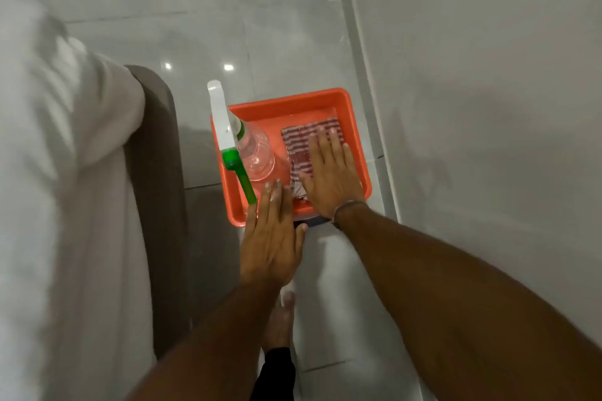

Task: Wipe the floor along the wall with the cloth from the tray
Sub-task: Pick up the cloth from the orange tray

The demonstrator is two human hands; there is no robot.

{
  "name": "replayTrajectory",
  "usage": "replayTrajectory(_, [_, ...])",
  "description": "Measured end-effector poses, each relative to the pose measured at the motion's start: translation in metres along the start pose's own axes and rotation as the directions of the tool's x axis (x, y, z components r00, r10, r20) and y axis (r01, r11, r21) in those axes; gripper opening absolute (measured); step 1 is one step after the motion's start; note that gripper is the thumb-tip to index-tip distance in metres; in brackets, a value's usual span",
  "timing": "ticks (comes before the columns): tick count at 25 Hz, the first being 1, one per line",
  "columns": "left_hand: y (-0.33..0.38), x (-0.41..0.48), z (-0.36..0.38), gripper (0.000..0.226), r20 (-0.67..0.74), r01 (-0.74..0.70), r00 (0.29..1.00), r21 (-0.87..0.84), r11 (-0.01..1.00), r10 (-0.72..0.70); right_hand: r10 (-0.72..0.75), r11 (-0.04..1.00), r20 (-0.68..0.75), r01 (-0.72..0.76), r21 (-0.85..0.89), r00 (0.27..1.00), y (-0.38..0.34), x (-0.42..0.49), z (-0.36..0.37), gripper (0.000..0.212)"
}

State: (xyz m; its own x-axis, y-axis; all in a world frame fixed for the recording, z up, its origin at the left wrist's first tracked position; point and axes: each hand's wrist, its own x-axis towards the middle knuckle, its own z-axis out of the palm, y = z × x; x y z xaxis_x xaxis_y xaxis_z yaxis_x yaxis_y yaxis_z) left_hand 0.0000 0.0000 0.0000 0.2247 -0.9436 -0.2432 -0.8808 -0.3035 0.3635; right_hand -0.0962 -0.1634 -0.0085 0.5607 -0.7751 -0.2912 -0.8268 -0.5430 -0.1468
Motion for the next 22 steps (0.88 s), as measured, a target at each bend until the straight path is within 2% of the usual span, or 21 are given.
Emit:
replayTrajectory(2, [-0.007, 0.005, 0.011, 0.079, 0.042, 0.037, 0.999, -0.041, 0.998, -0.035, 0.033, 0.999, 0.044, -0.033, -0.003, 0.998, 0.003, 0.015, 0.012, 0.089])
replayTrajectory(5, [-0.013, 0.004, 0.025, 0.08, 0.026, 0.048, 0.999, -0.012, 0.999, -0.048, 0.074, 0.996, 0.171, -0.082, 0.043, 0.983, 0.008, 0.031, 0.024, 0.098])
replayTrajectory(8, [-0.014, 0.004, 0.028, 0.081, 0.014, 0.037, 0.999, -0.003, 0.999, -0.037, 0.08, 0.991, 0.214, -0.101, 0.089, 0.974, 0.007, 0.033, 0.02, 0.089])
replayTrajectory(12, [-0.011, 0.004, 0.023, 0.082, -0.004, 0.023, 1.0, 0.003, 1.0, -0.023, 0.126, 0.983, 0.161, -0.145, 0.109, 0.979, 0.003, 0.036, 0.014, 0.078])
replayTrajectory(16, [-0.016, 0.004, 0.027, 0.085, -0.016, 0.006, 1.0, -0.012, 1.0, -0.006, 0.14, 0.968, 0.064, -0.15, 0.203, 0.988, 0.01, 0.032, -0.002, 0.059])
replayTrajectory(20, [-0.009, -0.002, 0.016, 0.086, -0.018, -0.015, 1.0, 0.04, 0.999, 0.015, 0.199, 0.896, -0.102, -0.139, 0.422, 0.975, 0.011, 0.001, -0.03, 0.057])
replayTrajectory(22, [0.005, -0.016, 0.008, 0.085, -0.023, -0.029, 0.999, 0.063, 0.998, 0.03, 0.289, 0.792, -0.18, -0.129, 0.596, 0.94, 0.01, -0.03, -0.049, 0.054])
